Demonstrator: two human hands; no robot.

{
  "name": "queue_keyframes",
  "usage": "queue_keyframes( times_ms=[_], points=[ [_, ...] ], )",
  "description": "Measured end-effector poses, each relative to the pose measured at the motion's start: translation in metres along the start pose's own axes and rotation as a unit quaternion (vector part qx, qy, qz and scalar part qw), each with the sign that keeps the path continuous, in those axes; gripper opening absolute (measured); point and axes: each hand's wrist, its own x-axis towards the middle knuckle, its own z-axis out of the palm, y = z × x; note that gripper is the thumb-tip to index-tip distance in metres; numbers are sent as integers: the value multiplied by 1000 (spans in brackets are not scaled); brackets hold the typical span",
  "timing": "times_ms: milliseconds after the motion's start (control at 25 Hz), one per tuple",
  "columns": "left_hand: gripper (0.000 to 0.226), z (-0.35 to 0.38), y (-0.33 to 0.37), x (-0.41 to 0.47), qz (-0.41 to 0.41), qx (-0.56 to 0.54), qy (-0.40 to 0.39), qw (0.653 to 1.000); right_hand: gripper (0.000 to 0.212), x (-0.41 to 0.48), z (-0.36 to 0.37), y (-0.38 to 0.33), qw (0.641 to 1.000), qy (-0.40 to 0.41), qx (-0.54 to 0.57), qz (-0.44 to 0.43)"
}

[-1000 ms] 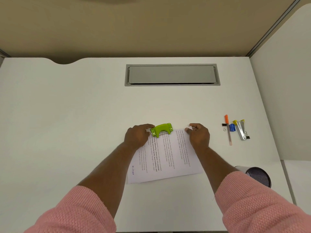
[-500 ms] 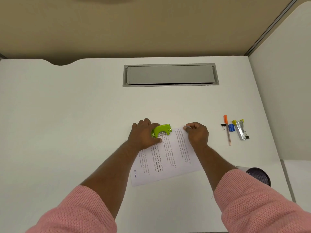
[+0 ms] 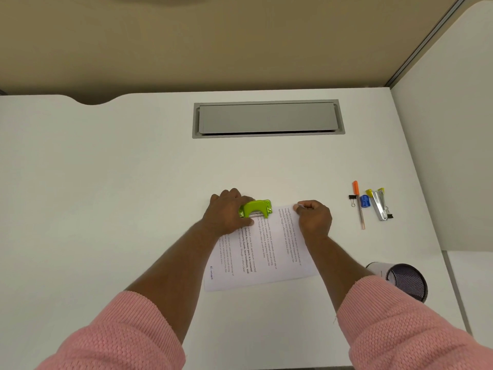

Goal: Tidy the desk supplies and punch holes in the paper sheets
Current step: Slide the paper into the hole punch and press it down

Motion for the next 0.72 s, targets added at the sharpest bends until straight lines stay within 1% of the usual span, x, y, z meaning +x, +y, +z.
queue_keyframes(
  times_ms=[160, 240, 360, 480, 600, 720],
  points=[
    [68, 5, -1, -4, 2, -2, 24, 1000, 6, -8, 0, 2, 999, 21, -39, -12],
    [72, 8, -2, -9, -2, -4, 42, 999, 13, -12, 0, 1, 997, 20, -71, -32],
    [72, 14, -6, -23, -3, -15, 91, 996, 28, -17, 1, 0, 986, 32, -132, -96],
    [72, 26, -19, -49, -19, -22, 140, 990, 32, -22, 8, -2, 971, 43, -146, -182],
    [84, 44, -27, -77, -42, -2, 147, 988, 39, -28, 17, -4, 955, -6, -165, -247],
    [98, 58, -30, -93, -64, 31, 132, 989, 52, -35, 26, 1, 924, -71, -212, -311]
  ],
)
